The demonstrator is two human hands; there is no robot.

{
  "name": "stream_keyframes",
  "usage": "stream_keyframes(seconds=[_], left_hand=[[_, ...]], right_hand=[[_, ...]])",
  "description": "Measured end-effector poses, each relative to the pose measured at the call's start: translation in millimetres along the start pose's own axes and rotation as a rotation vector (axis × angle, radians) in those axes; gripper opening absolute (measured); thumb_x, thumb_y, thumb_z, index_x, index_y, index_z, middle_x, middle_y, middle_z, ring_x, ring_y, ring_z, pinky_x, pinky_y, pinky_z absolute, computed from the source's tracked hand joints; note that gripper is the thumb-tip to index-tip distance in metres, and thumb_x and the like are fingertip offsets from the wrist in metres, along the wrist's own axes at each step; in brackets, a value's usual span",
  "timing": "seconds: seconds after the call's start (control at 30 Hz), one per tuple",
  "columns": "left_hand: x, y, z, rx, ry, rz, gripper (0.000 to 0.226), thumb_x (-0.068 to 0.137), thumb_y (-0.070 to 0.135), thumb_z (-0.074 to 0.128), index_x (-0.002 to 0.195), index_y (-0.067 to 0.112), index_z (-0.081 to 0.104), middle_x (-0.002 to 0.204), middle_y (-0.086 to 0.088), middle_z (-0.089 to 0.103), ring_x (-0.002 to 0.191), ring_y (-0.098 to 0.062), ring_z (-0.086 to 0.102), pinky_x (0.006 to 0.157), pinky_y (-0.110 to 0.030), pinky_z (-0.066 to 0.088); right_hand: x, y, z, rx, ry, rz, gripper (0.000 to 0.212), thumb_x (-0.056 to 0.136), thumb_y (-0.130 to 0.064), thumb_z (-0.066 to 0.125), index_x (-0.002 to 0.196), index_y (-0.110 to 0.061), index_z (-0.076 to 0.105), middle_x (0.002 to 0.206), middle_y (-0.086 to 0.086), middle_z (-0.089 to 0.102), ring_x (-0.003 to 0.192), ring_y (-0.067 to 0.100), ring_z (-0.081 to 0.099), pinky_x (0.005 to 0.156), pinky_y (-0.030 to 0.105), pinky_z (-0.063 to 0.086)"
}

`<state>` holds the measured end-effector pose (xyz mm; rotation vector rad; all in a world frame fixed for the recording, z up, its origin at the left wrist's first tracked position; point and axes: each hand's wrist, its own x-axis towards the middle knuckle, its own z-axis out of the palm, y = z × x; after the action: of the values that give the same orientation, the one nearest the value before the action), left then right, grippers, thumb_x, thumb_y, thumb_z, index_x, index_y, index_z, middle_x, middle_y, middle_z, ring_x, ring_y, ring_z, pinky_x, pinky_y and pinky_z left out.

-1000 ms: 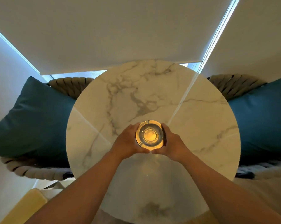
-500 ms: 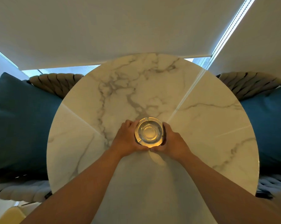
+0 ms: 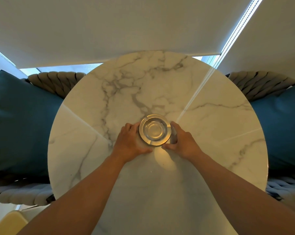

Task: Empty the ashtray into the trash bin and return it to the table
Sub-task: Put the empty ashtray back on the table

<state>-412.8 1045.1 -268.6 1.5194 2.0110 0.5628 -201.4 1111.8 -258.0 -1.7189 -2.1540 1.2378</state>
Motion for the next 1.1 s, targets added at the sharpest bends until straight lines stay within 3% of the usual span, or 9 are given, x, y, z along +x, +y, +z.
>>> stream_keyframes(seconds=[0.2,0.27,0.33,0.5,0.63,0.77,1.1], left_hand=[[-4.3,-1.0,1.0,-0.002,-0.004,0.003,0.099,0.04,0.057,0.082,0.127,0.025,0.049,0.107,0.004,0.046,0.105,-0.023,0.048,0.093,-0.041,0.046],[-4.1,1.6,1.4,-0.009,-0.002,0.01,0.099,0.041,0.056,0.083,0.128,0.024,0.049,0.109,0.001,0.049,0.105,-0.024,0.049,0.093,-0.042,0.047],[-4.8,3.5,1.5,-0.019,0.0,0.013,0.101,0.04,0.058,0.083,0.13,0.024,0.048,0.11,0.0,0.05,0.106,-0.024,0.049,0.093,-0.042,0.047],[-2.4,6.4,0.6,0.007,-0.023,0.025,0.106,0.039,0.062,0.082,0.131,0.026,0.045,0.112,0.001,0.05,0.108,-0.022,0.049,0.093,-0.041,0.047],[0.8,7.1,0.7,0.025,-0.037,0.033,0.105,0.041,0.061,0.085,0.131,0.028,0.045,0.112,0.002,0.048,0.107,-0.022,0.049,0.092,-0.039,0.047],[2.9,6.7,-0.1,0.041,-0.033,0.041,0.103,0.042,0.061,0.086,0.13,0.028,0.046,0.111,0.002,0.049,0.106,-0.021,0.049,0.091,-0.041,0.048],[0.4,2.4,-4.0,0.031,-0.055,0.022,0.105,0.043,0.061,0.084,0.132,0.029,0.039,0.116,0.002,0.049,0.11,-0.02,0.049,0.091,-0.039,0.048]], right_hand=[[-2.3,1.9,0.1,-0.008,0.005,-0.037,0.091,0.061,-0.041,0.081,0.139,-0.039,0.035,0.074,-0.004,0.062,0.081,0.026,0.063,0.076,0.041,0.054],[-2.3,3.1,0.6,0.004,0.019,-0.041,0.085,0.061,-0.042,0.082,0.134,-0.04,0.039,0.078,0.0,0.066,0.082,0.025,0.063,0.076,0.041,0.054],[-2.6,4.6,0.5,0.009,0.028,-0.034,0.081,0.06,-0.042,0.084,0.129,-0.037,0.042,0.084,0.004,0.07,0.083,0.025,0.063,0.076,0.041,0.054],[-7.2,8.1,1.2,0.006,0.049,0.007,0.073,0.056,-0.046,0.086,0.117,-0.029,0.049,0.071,-0.001,0.064,0.075,0.022,0.064,0.069,0.039,0.054],[-8.0,7.4,2.1,-0.041,0.04,0.038,0.086,0.056,-0.053,0.083,0.127,-0.031,0.04,0.079,0.003,0.064,0.087,0.027,0.062,0.076,0.044,0.054],[-8.3,3.1,3.0,-0.077,0.032,0.024,0.09,0.052,-0.063,0.075,0.127,-0.05,0.028,0.098,0.005,0.066,0.097,0.028,0.058,0.08,0.043,0.052],[-11.9,-8.4,3.0,-0.073,0.022,0.029,0.089,0.048,-0.067,0.067,0.126,-0.046,0.032,0.092,0.005,0.067,0.093,0.029,0.061,0.078,0.045,0.054]])
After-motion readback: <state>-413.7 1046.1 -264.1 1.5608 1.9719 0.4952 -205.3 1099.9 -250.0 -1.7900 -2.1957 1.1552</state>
